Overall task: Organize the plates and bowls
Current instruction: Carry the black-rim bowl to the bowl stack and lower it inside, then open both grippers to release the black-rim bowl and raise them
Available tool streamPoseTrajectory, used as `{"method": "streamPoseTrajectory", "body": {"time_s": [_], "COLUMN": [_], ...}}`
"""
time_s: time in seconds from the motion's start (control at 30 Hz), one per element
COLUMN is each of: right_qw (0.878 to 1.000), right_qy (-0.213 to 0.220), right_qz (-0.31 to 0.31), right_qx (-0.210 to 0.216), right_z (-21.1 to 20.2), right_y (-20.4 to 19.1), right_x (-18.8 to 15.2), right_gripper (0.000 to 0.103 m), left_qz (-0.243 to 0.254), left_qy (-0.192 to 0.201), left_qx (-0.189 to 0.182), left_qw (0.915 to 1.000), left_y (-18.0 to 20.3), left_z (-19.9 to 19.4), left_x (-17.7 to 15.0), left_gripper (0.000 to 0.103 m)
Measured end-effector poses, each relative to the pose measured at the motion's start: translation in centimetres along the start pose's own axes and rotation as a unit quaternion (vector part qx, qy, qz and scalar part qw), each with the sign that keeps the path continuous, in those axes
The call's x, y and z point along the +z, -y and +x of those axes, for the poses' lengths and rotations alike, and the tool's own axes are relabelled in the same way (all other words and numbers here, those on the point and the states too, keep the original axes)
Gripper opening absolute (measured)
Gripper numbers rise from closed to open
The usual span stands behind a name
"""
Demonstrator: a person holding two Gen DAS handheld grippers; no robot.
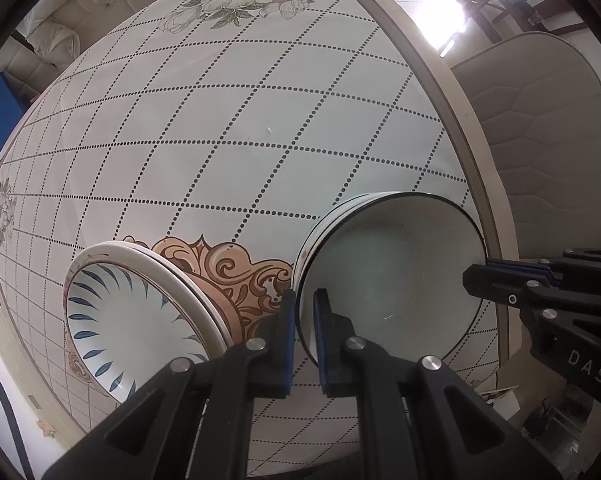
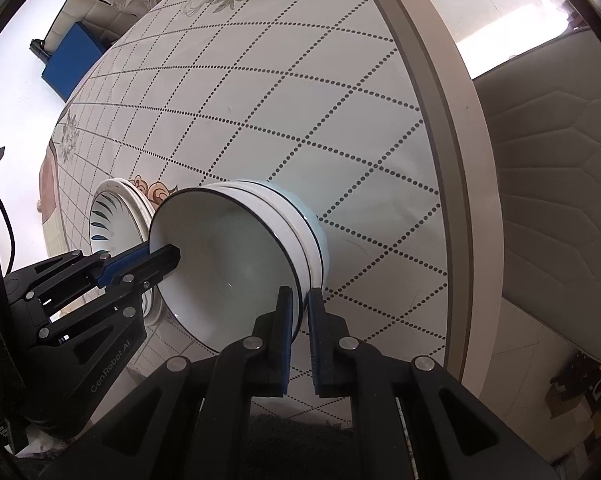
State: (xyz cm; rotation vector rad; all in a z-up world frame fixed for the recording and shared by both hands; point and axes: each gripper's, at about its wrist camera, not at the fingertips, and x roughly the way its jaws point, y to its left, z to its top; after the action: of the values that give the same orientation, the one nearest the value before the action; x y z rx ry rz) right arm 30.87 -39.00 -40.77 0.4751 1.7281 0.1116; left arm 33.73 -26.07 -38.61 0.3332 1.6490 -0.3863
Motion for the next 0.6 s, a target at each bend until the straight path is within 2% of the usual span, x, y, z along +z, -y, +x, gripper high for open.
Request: {"method": "streamPoseTrajectory", "body": {"time_s": [0.27,0.47,0.6], "right_qw": [1.0,1.0,1.0], "right_qy": [0.0,-0.005,0.004], "right_qz": [0.01,0.012,-0.002], "right_qx": [0.006,0.008,-0.017], "right_z": [0.1,0.1,-0.4], "right_y": [0.4,0.6,0.2], "right_x": [0.1,0.1,-0.5], "right_gripper": [0.009,0.009,0.011], "left_qz": [-0.019,-0.051,-0.078], "left_qy": [-0.001,-0.01,0.0], "left_qx": [-0.013,-0.03,-0.026], "left_qw": [0.9997,0.9982,0.9966], "left_y": [-0.6,-1.3,-1.9], "left_z": [0.1,0.3,-0.3], "left_x": [-0.4,-0.9,-1.6], "left_gripper": [0.007,0.008,0.011]}}
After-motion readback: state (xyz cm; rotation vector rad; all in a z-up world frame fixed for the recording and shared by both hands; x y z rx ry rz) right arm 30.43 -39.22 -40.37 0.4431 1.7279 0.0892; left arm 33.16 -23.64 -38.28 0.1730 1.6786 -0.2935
